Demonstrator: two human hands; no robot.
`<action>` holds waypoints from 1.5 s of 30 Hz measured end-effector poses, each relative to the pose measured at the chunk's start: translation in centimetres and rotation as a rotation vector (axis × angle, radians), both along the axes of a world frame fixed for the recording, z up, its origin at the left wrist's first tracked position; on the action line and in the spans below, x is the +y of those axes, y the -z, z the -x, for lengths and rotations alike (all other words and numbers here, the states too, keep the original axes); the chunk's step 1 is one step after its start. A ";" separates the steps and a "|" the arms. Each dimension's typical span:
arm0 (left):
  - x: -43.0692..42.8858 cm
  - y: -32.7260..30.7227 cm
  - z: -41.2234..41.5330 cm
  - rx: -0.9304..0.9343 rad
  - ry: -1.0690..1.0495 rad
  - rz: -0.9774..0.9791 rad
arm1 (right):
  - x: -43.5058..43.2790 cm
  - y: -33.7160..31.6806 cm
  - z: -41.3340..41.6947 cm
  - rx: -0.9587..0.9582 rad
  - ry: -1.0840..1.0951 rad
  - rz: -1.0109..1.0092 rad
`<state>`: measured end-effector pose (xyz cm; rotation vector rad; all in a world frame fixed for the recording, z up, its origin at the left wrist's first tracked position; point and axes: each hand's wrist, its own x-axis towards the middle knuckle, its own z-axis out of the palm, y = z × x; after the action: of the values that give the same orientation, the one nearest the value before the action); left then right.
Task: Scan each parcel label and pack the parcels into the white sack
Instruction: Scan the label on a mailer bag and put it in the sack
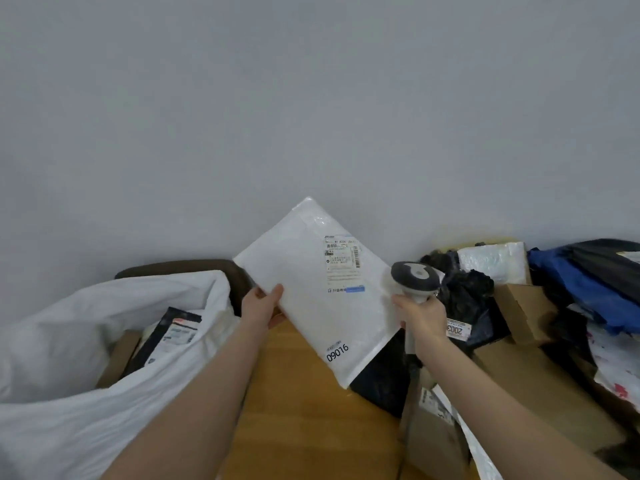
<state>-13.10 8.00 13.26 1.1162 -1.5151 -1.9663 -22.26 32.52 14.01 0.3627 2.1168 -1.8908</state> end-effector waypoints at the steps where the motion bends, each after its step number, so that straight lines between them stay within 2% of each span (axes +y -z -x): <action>1: -0.9 -0.7 -1.1 0.008 -0.037 0.012 | -0.7 0.1 -0.4 -0.009 -0.017 -0.011; 7: -5.4 -4.2 -7.9 0.080 -0.220 -0.053 | -8.7 -0.7 -5.0 -0.097 -0.195 0.154; 11: -9.0 -4.5 -12.6 0.087 -0.280 -0.115 | -15.4 -2.6 -7.9 0.015 -0.311 0.098; 17: -17.9 -3.7 -19.7 -0.037 -0.434 -0.213 | -26.2 -5.2 -10.8 0.200 -0.516 -0.187; 18: -19.7 -3.4 -20.9 -0.099 -0.442 -0.194 | -28.2 -5.3 -11.2 0.208 -0.547 -0.213; 20: -23.3 -2.6 -23.1 -0.323 -0.436 -0.020 | -32.4 -5.3 -12.3 0.203 -0.640 -0.191; 22: -26.4 -1.7 -24.6 -0.492 -0.327 0.217 | -36.2 -4.5 -13.7 0.192 -0.693 -0.206; 24: -28.5 -0.8 -25.0 -0.494 -0.097 0.362 | -39.5 -3.5 -15.2 0.152 -0.734 -0.270; 28: -30.6 1.2 -23.0 -0.517 0.322 0.437 | -43.4 -1.6 -16.9 -0.022 -0.862 -0.215; 32: -30.5 4.2 -19.6 -0.547 0.577 0.472 | -42.8 -0.8 -15.0 -0.060 -0.766 -0.265; 36: -29.3 7.9 -17.0 -0.788 0.881 0.628 | -40.7 -0.6 -12.7 -0.132 -0.639 -0.225; 39: -29.1 9.7 -16.1 -0.877 0.885 0.656 | -39.0 -0.5 -11.8 -0.181 -0.554 -0.157; 45: -28.2 6.1 -11.7 -0.756 0.589 0.884 | -33.6 -0.3 -11.0 -0.232 -0.409 -0.005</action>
<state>-1.43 -20.15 7.14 1.0822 -2.9517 -0.8255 -11.28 -1.09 14.31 0.1274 1.8719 -1.5312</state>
